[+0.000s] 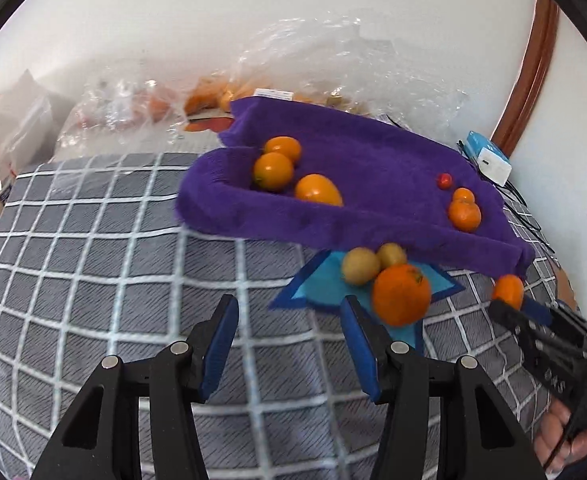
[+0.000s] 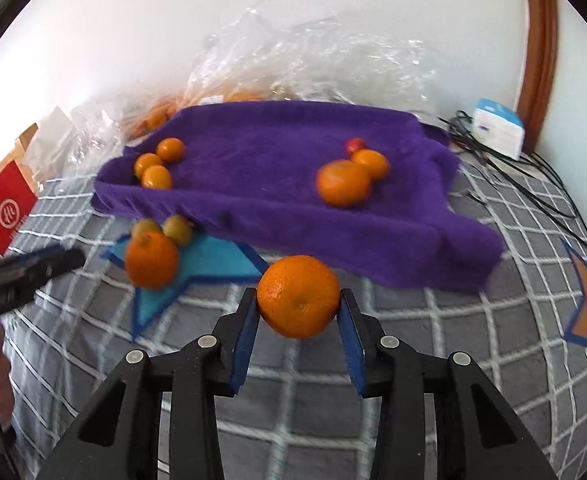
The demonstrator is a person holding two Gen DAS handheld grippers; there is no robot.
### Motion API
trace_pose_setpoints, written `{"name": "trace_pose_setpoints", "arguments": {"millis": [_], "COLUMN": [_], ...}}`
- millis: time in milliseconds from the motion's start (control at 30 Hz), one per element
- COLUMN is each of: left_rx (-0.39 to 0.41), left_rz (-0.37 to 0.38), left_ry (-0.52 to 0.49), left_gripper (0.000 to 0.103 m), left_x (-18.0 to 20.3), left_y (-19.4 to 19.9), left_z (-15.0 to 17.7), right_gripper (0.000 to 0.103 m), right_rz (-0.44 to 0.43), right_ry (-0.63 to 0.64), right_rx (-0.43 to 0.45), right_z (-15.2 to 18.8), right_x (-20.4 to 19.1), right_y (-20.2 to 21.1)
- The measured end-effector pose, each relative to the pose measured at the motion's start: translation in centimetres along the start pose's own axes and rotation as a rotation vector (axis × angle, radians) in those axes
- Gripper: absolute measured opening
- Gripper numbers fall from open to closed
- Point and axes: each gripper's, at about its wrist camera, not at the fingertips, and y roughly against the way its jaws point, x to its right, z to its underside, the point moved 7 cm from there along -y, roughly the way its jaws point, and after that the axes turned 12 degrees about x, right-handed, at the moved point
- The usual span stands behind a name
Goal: Organize fruits
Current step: 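Lower the right tool onto another mandarin by the blue star and close it, then close the left tool on a small green-yellow fruit on the blue star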
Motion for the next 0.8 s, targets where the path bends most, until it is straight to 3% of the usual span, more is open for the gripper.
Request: {"name": "trace_pose_setpoints", "arguments": {"millis": [233, 500, 567, 633, 800], "left_rx": [-0.011, -0.041, -0.034, -0.046, -0.006], "left_rz": [0.045, 0.080, 0.075, 0.073, 0.043], "left_ry": [-0.072, -0.054, -0.050, -0.035, -0.071], "left_gripper": [0.044, 0.044, 0.040, 0.027, 0.026], "left_x": [2.8, 4.5, 4.6, 4.6, 4.4], "left_y": [-1.9, -3.7, -3.9, -4.1, -3.7], "left_z": [-0.5, -0.5, -0.4, -0.5, -0.6], "right_gripper": [0.039, 0.039, 0.039, 0.039, 0.039], "right_rz": [-0.010, -0.010, -0.007, -0.010, -0.017], "right_ry": [-0.040, -0.044, -0.042, -0.046, -0.058], "right_rx": [-0.008, 0.001, 0.000, -0.001, -0.007], "right_z": [1.2, 1.2, 1.2, 1.2, 1.3], "right_x": [1.6, 1.6, 1.6, 1.6, 1.7], "right_y": [-0.1, -0.2, -0.2, -0.2, -0.3]}}
